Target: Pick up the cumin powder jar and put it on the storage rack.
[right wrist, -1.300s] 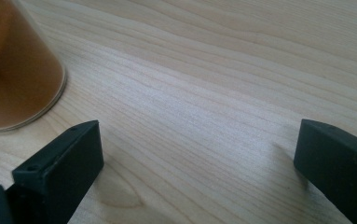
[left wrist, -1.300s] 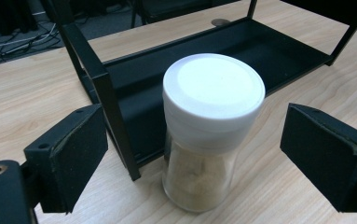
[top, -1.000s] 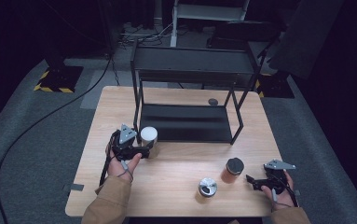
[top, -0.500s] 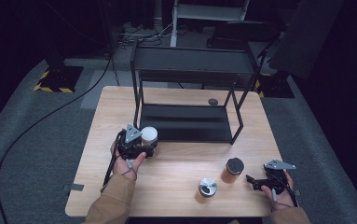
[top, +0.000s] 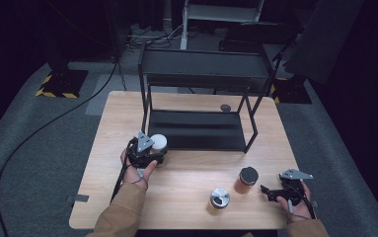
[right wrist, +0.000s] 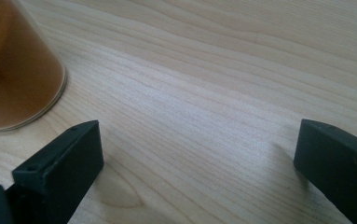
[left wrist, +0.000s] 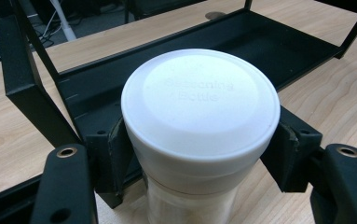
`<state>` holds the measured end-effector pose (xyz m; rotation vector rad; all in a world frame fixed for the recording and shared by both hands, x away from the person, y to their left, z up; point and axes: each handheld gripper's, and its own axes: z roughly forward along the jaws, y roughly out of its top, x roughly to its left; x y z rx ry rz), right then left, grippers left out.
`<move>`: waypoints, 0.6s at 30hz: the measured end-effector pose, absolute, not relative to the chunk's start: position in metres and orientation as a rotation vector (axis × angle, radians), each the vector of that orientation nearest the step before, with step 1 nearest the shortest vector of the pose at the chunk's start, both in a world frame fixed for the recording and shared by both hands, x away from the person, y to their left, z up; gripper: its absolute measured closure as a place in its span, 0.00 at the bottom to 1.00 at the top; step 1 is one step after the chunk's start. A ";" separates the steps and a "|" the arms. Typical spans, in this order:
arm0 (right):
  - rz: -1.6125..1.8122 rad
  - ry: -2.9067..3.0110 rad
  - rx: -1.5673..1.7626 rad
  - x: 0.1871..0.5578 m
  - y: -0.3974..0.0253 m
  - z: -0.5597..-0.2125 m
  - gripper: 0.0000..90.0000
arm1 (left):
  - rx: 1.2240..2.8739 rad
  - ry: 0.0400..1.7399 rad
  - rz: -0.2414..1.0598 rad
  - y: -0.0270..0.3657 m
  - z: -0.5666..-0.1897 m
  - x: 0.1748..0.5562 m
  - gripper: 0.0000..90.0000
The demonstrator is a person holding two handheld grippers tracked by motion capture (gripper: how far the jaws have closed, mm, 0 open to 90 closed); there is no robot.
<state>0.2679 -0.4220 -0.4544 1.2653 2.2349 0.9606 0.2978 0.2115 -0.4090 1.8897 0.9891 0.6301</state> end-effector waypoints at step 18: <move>0.961 2.235 1.265 0.268 -0.422 -0.454 0.01 | 1.875 0.956 0.596 0.210 -0.383 0.301 0.37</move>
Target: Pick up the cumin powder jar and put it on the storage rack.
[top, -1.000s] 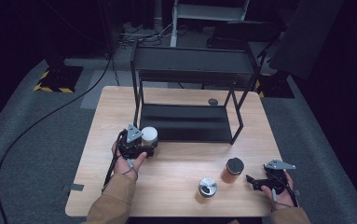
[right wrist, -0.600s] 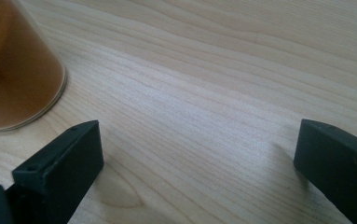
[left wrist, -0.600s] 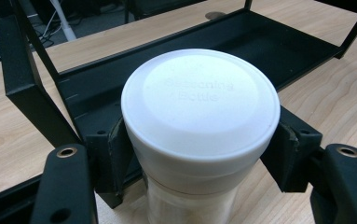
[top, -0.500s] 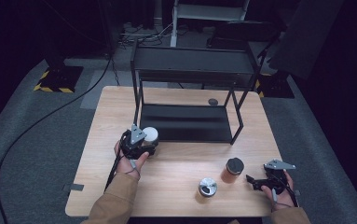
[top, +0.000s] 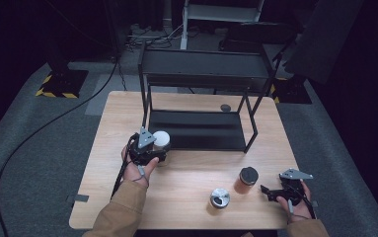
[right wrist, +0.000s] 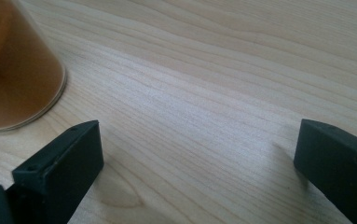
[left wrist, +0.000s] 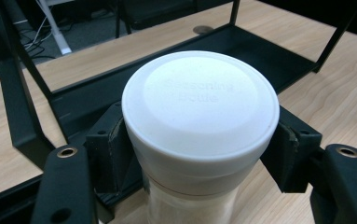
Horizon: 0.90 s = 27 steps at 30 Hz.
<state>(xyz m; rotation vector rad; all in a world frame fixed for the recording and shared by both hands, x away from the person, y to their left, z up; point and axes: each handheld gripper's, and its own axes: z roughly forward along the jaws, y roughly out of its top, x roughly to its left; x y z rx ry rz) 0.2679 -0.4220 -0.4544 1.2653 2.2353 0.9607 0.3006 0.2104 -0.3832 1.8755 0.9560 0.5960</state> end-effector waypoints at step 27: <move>0.962 2.239 1.260 0.268 -0.422 -0.454 0.01 | 1.888 0.924 0.599 0.194 -0.351 0.342 0.37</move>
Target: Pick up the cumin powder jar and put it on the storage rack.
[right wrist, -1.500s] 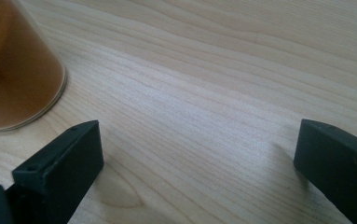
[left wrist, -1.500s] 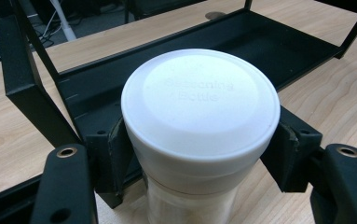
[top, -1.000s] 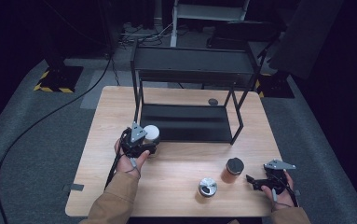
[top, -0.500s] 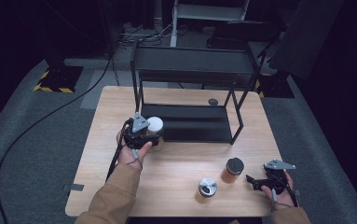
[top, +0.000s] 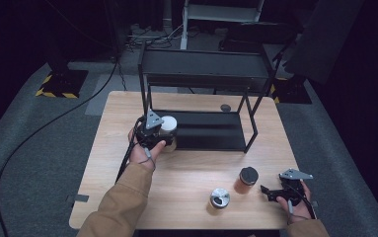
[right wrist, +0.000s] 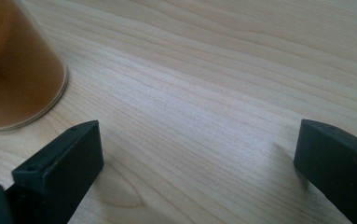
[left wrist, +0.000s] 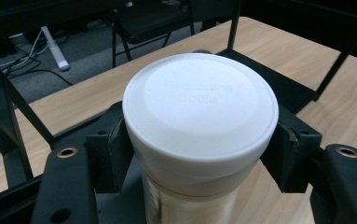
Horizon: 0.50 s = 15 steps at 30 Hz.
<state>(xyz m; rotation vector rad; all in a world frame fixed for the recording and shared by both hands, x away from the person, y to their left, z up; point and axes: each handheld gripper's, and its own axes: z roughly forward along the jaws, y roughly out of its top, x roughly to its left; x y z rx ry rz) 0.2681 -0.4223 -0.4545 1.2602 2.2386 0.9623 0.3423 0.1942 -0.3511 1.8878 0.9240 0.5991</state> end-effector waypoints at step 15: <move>0.962 2.238 1.261 0.268 -0.422 -0.455 0.01 | 1.910 0.958 0.596 0.184 -0.365 0.378 0.37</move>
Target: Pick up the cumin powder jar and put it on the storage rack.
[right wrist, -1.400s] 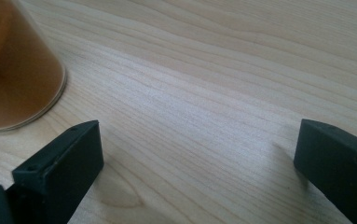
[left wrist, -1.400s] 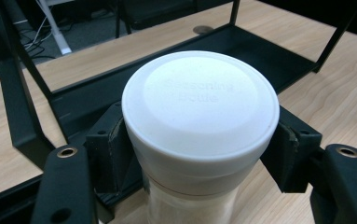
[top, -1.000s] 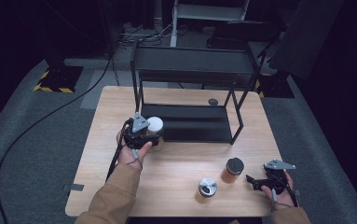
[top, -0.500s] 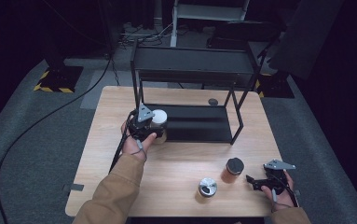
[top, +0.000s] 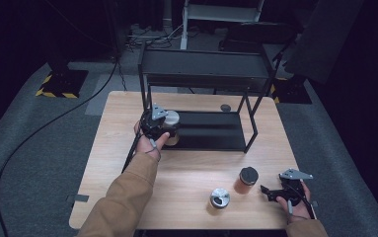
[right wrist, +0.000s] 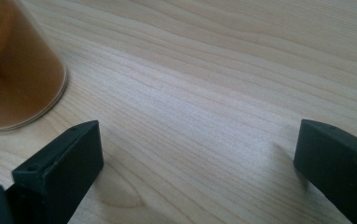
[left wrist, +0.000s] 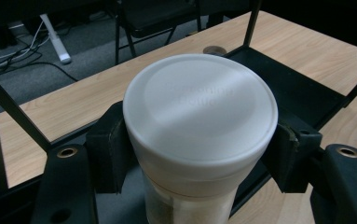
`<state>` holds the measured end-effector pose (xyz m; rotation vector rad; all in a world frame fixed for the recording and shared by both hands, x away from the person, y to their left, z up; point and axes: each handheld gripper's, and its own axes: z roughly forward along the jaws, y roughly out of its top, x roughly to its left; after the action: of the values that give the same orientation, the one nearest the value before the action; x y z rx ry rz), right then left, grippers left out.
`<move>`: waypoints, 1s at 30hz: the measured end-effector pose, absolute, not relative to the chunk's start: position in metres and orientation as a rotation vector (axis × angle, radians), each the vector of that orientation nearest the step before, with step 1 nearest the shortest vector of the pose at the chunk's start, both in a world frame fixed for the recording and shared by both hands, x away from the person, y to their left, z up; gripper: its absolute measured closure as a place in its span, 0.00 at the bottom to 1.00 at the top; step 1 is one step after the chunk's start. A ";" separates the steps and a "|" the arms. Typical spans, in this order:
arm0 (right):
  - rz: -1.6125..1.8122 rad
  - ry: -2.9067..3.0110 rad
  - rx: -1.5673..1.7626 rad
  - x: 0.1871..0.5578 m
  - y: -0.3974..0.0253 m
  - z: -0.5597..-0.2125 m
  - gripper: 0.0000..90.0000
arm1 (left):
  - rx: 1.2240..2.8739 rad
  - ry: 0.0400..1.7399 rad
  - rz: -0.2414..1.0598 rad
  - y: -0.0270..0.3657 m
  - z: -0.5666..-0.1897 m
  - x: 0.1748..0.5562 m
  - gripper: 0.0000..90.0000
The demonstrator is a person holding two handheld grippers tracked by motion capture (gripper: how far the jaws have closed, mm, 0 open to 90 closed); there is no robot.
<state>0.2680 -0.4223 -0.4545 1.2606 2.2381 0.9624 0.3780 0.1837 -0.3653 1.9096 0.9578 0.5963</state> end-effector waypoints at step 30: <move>0.956 2.224 1.279 0.267 -0.419 -0.454 0.01 | 1.846 0.973 0.596 0.191 -0.369 0.370 0.13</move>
<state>0.2671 -0.4190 -0.4543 1.2792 2.2244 0.9559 0.3703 0.1911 -0.3691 1.8457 0.9728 0.5961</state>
